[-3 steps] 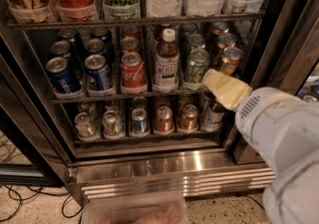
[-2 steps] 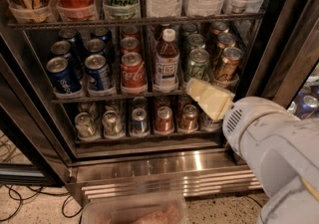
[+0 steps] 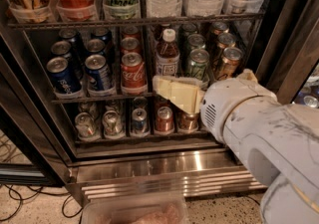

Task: Pick water bottle from top shelf of fridge

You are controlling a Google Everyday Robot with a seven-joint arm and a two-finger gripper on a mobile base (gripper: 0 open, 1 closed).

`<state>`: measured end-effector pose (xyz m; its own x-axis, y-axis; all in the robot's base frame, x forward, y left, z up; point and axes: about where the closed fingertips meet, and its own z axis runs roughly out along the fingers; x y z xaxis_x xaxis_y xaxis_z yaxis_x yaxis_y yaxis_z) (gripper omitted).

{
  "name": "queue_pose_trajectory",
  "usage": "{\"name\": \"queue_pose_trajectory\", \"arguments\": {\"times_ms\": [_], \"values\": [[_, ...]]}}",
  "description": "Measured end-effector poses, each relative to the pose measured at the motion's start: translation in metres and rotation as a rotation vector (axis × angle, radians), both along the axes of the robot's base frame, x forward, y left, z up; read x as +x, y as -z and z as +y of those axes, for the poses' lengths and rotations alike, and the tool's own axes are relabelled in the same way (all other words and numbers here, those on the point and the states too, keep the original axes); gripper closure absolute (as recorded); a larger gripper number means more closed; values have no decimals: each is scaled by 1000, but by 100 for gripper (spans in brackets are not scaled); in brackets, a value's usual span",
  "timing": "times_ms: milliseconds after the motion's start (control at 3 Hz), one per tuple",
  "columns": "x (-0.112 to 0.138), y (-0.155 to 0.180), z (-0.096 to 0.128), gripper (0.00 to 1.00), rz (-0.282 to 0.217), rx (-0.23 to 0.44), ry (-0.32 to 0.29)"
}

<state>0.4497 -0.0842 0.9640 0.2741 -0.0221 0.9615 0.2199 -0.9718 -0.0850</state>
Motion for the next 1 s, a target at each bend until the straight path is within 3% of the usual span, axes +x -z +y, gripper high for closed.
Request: {"name": "queue_pose_trajectory", "arguments": {"times_ms": [333,667,1000], "values": [[6,-8,16,0,-54,-88,-94],[5,-14,18,0,-70,-97,-99],[5,-50,24,0,-163,-140,-133]]}}
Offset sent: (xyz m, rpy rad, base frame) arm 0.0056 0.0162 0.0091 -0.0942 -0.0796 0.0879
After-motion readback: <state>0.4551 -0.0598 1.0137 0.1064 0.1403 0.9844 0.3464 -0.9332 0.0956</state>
